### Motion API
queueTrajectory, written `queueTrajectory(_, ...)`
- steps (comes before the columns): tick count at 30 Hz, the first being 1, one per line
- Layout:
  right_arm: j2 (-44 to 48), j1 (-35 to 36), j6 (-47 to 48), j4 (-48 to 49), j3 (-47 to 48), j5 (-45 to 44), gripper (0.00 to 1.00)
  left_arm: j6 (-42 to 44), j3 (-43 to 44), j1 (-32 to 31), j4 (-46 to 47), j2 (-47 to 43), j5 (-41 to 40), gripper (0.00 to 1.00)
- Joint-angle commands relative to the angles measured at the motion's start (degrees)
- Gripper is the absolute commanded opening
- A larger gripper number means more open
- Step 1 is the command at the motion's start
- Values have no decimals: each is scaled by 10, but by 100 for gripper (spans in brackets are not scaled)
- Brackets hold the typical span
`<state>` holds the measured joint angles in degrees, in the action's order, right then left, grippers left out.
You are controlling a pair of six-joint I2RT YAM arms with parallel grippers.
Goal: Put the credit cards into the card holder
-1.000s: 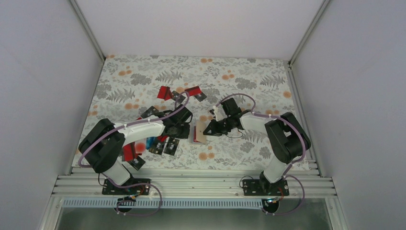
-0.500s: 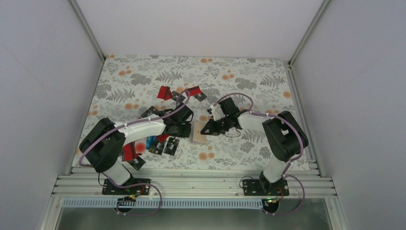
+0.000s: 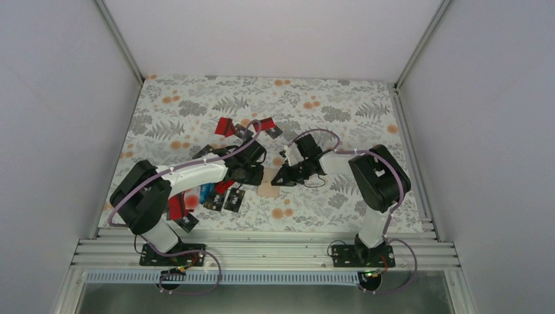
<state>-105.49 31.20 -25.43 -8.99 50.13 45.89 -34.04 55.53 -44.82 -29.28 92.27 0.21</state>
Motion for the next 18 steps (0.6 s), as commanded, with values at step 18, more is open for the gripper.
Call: queueTrajectory(18,-38,6,9,-28,2,-63,4,21,24,-3,-61,-16,-67,29)
